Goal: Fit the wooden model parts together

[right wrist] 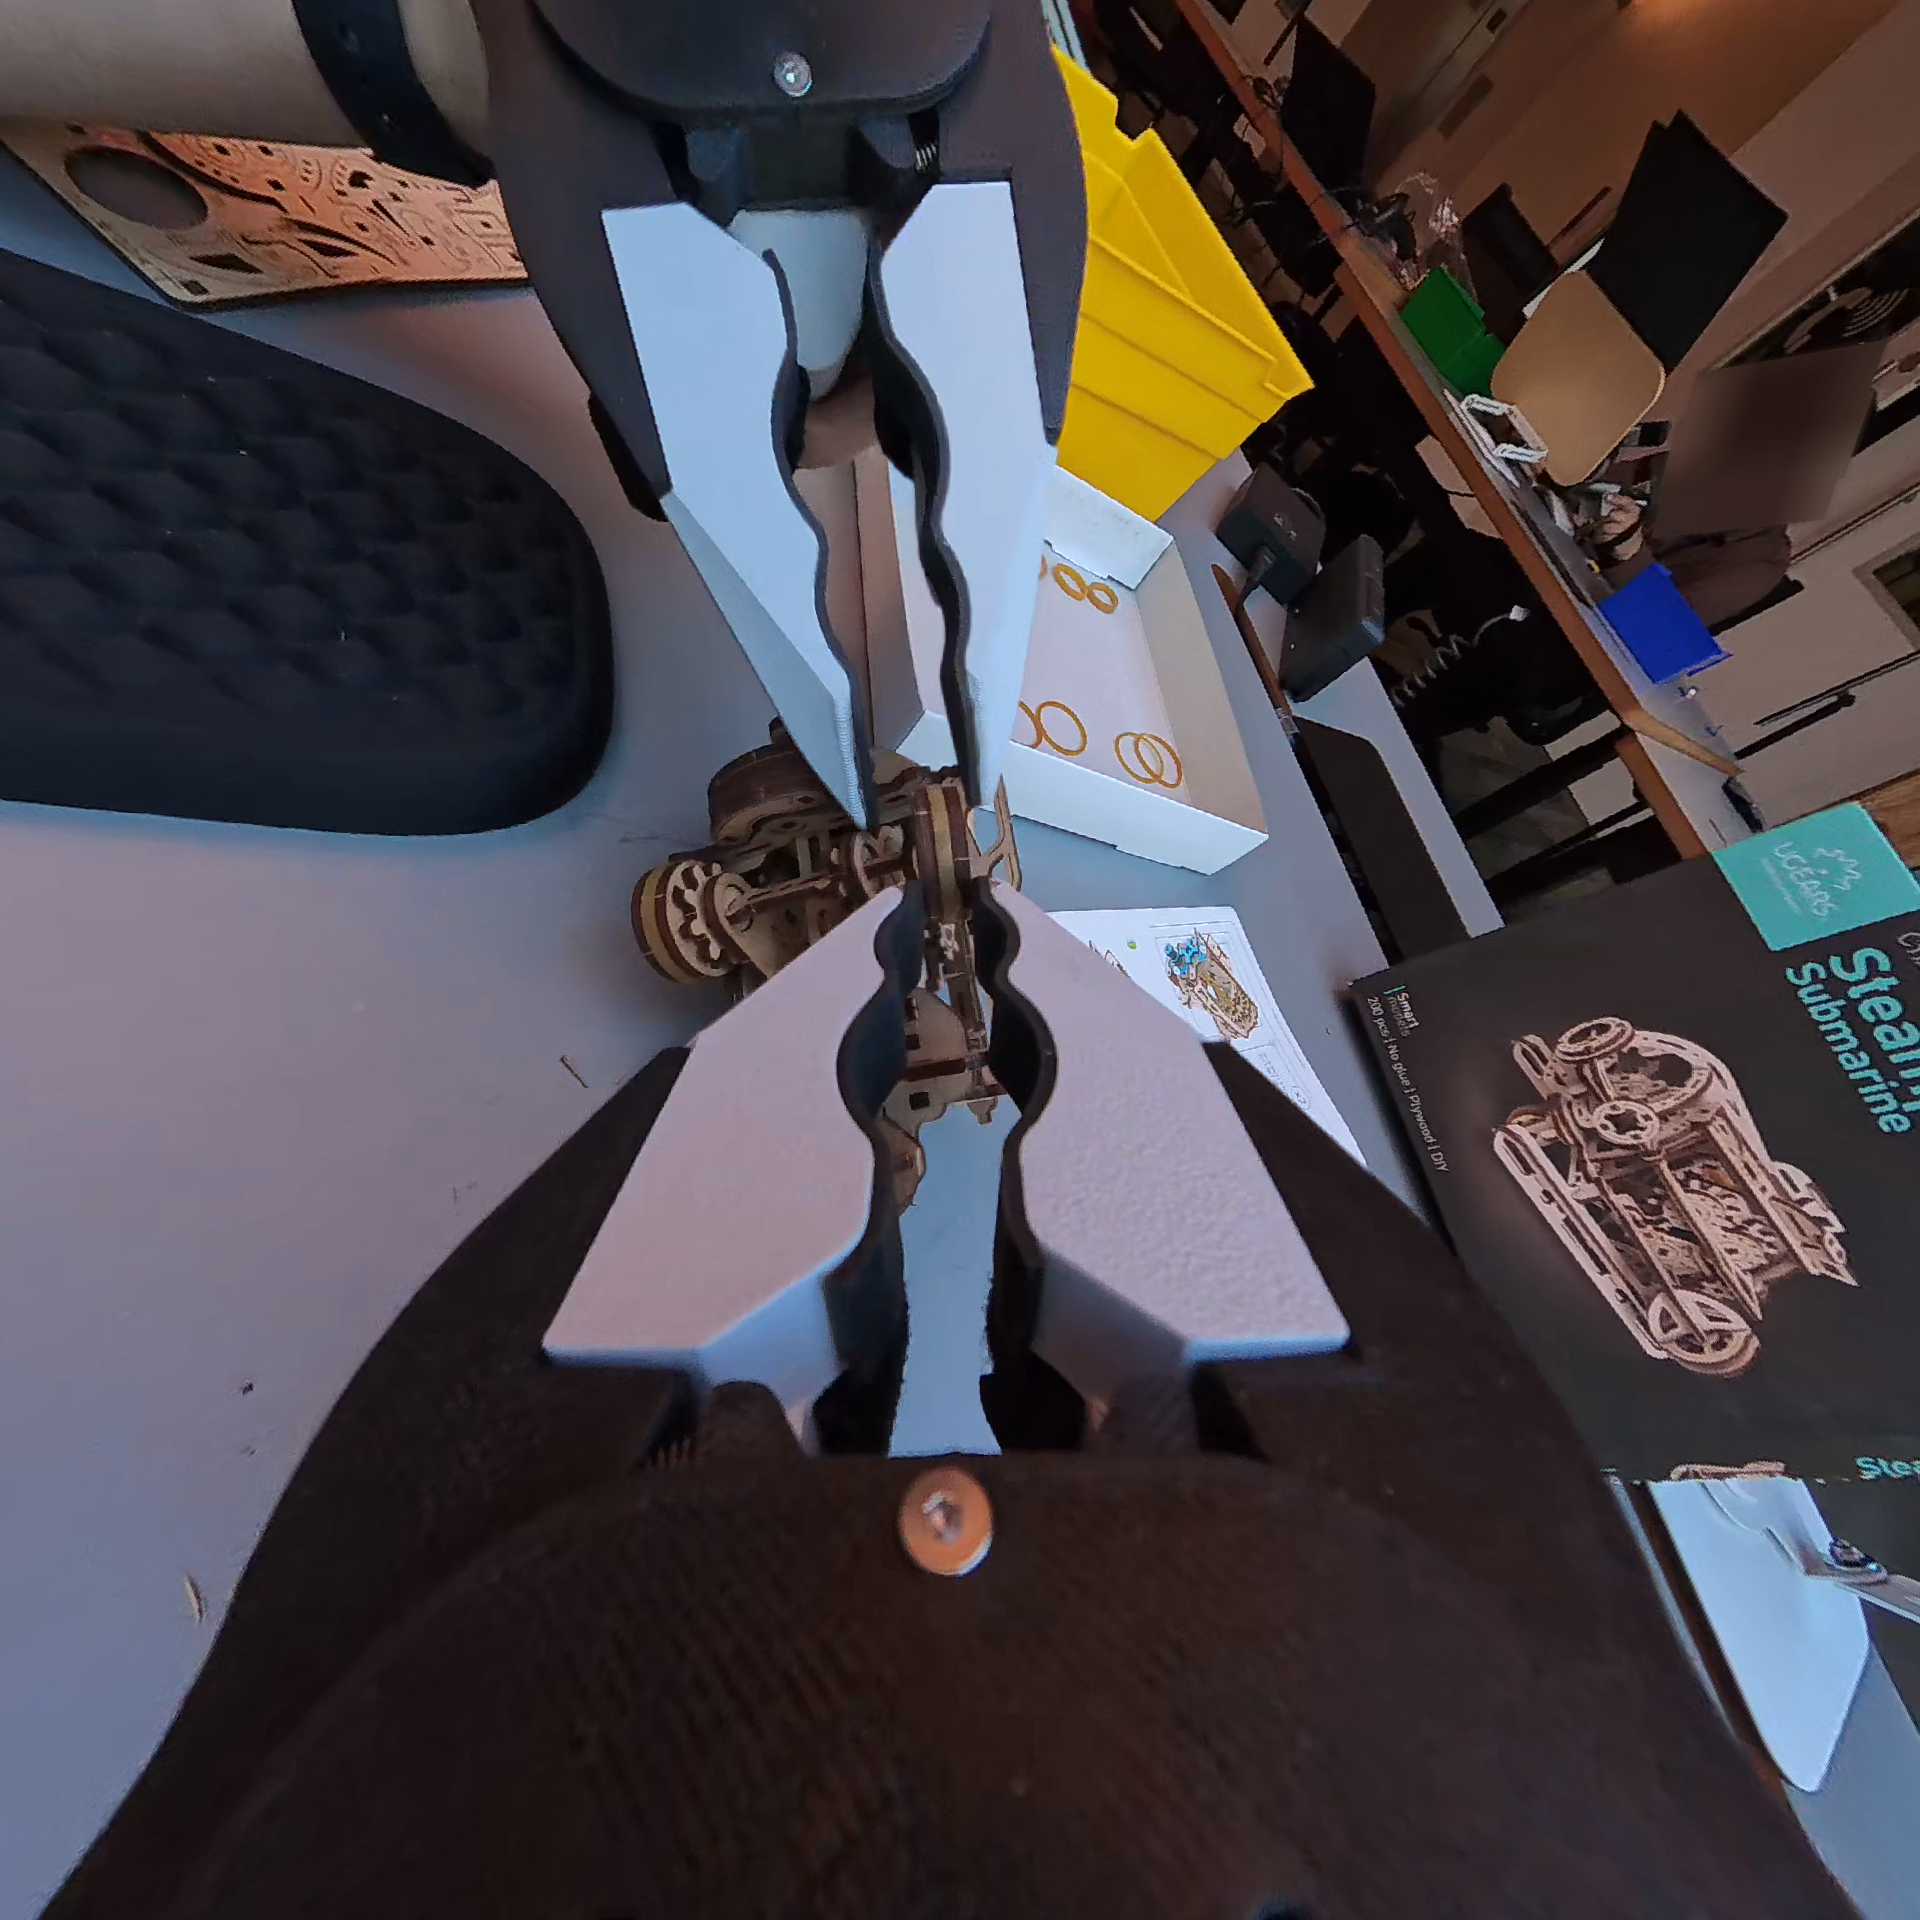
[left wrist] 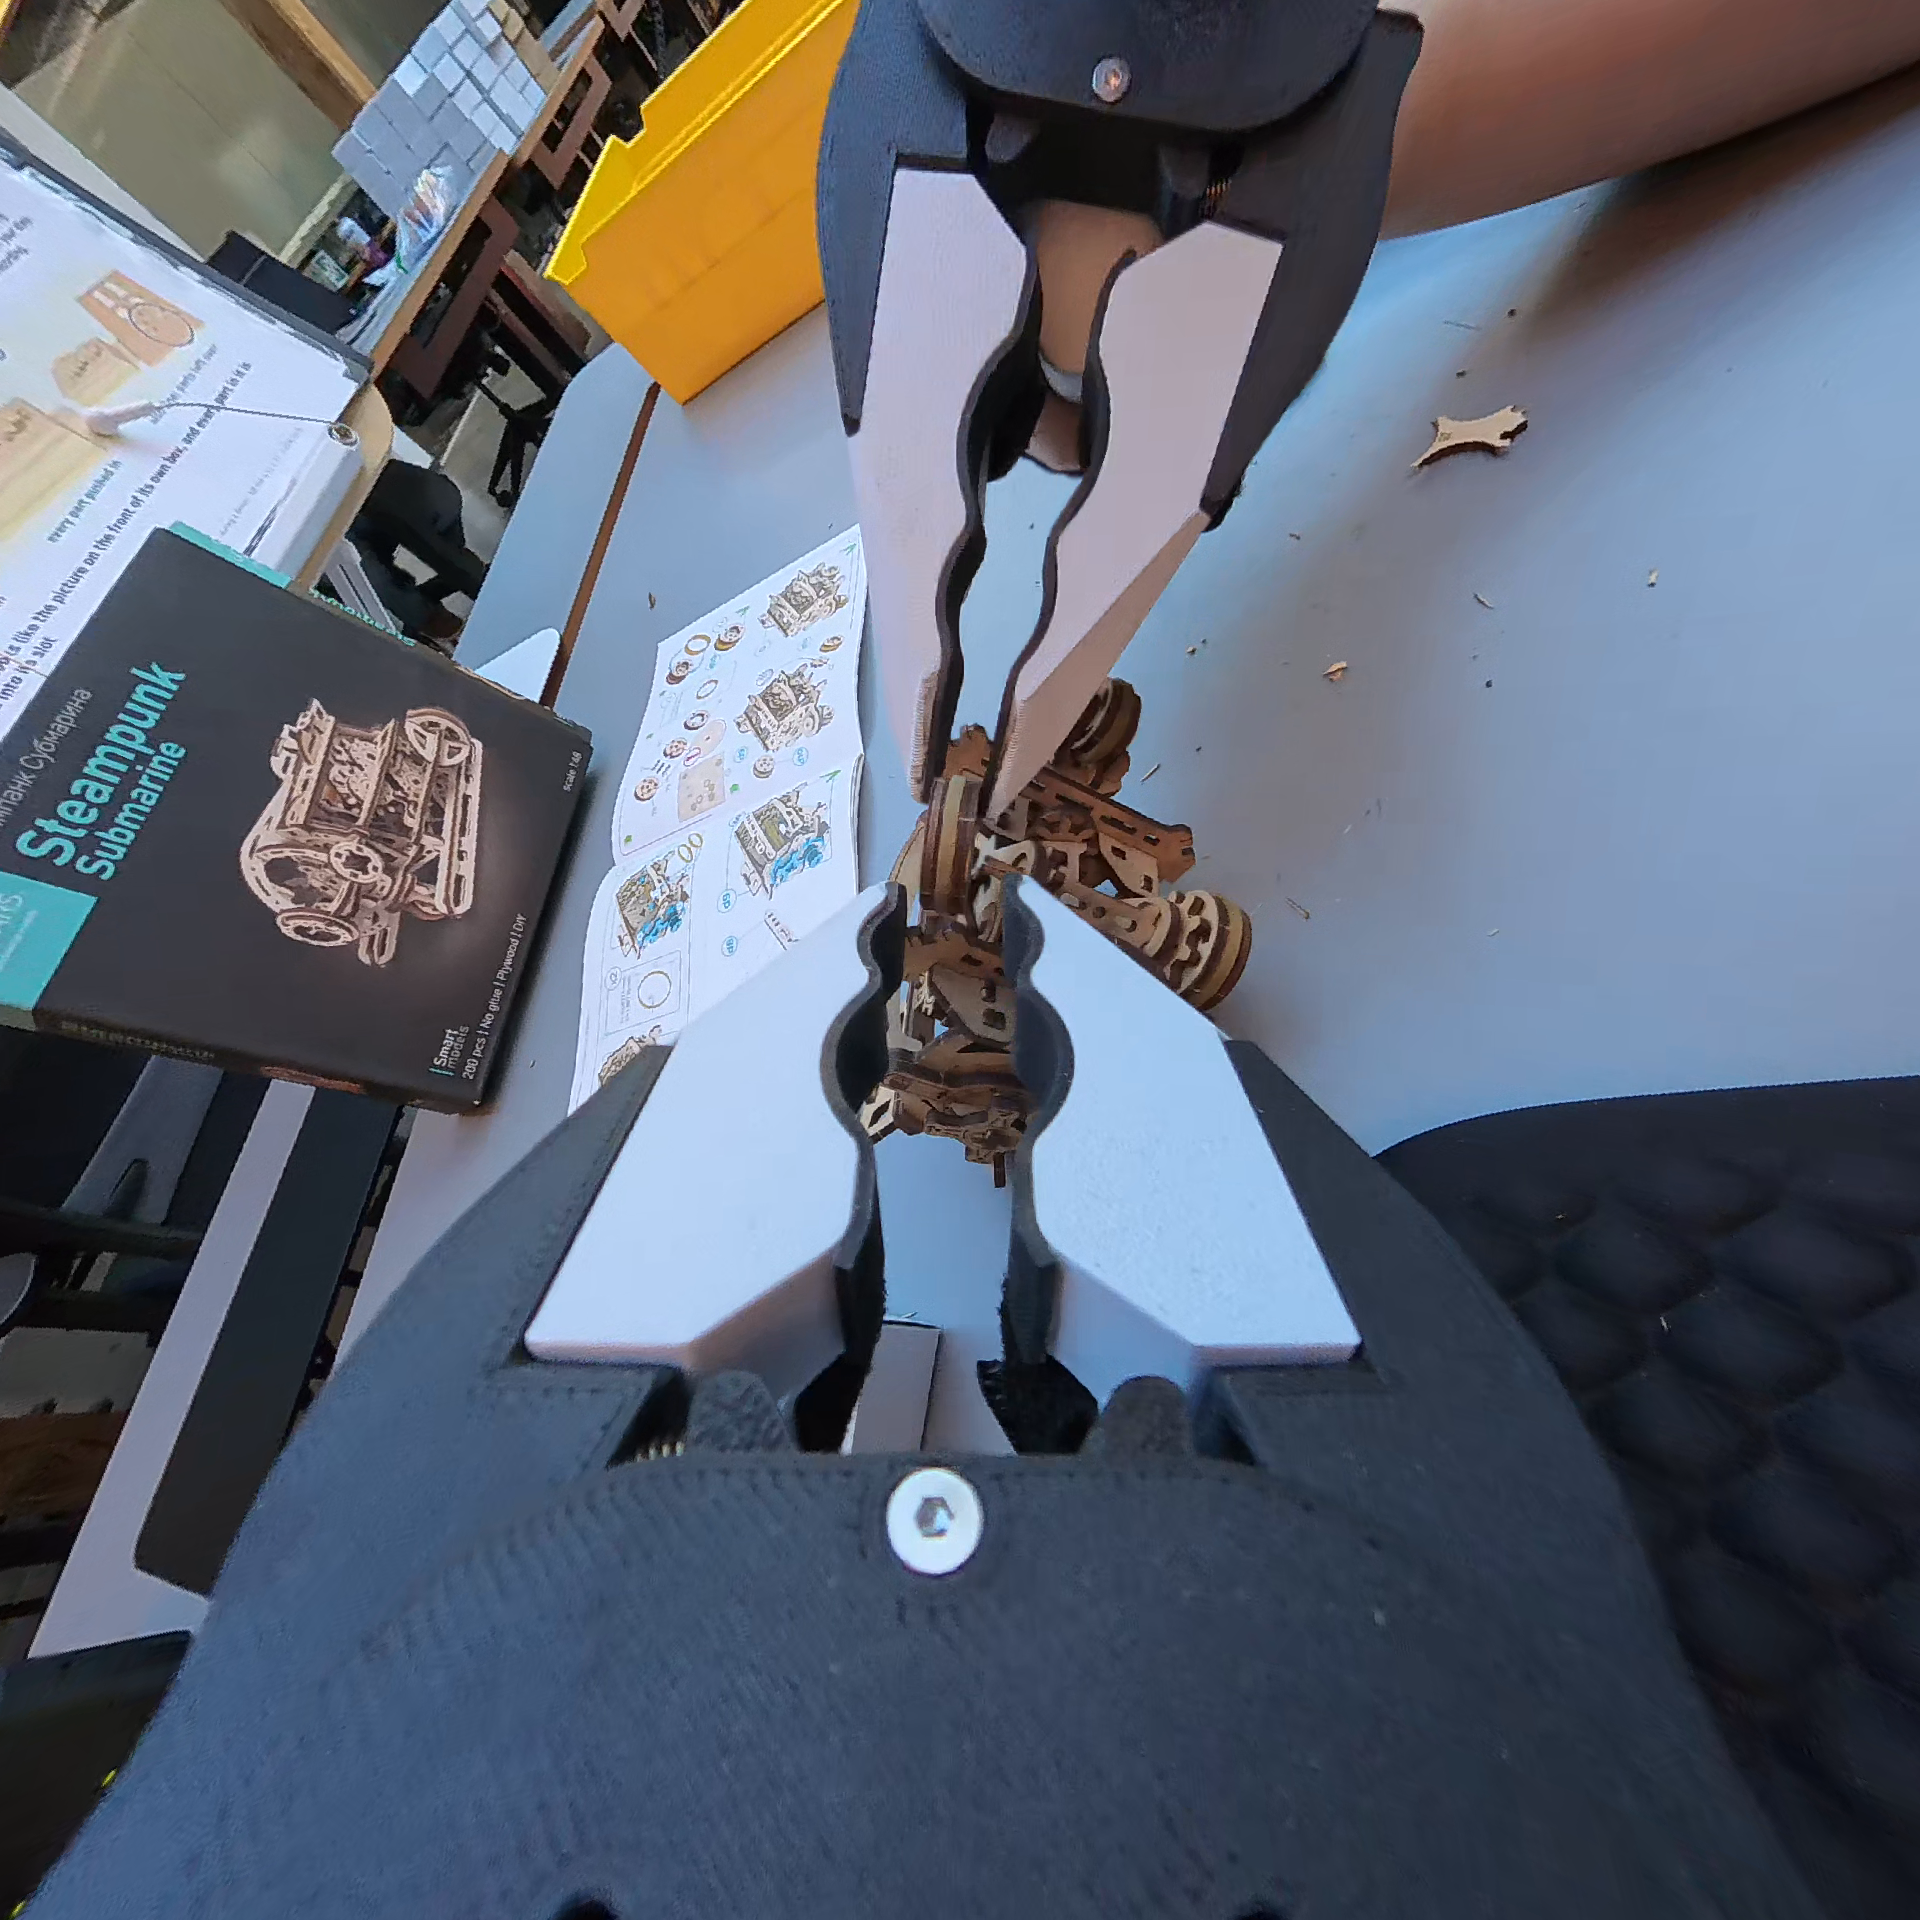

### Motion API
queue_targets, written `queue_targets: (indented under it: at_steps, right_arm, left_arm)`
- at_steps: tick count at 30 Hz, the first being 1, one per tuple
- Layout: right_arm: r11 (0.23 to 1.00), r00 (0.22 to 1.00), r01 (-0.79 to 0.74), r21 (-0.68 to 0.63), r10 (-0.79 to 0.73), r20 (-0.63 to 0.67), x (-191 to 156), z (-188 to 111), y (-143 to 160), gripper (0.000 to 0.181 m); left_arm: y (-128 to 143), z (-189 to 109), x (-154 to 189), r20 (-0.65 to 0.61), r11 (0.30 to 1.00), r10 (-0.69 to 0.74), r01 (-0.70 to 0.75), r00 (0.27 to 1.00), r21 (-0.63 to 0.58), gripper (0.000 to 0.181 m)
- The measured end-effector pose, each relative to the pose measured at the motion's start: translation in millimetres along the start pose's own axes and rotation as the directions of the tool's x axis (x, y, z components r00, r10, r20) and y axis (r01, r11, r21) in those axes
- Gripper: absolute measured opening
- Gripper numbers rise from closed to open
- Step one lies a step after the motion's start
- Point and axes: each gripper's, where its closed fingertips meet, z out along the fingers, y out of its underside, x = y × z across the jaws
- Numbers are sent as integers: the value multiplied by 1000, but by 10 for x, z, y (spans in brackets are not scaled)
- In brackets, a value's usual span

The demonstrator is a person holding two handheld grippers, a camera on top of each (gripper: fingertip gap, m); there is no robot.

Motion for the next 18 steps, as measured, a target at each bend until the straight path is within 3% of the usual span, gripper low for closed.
queue_targets:
  at_steps: [18]
  right_arm:
    - [997, 997, 69, -27, -69, -20, -34, 6, 9, 8]
  left_arm:
    - [22, 36, 16, 29, 991, 111, -109, 993, -79, 7]
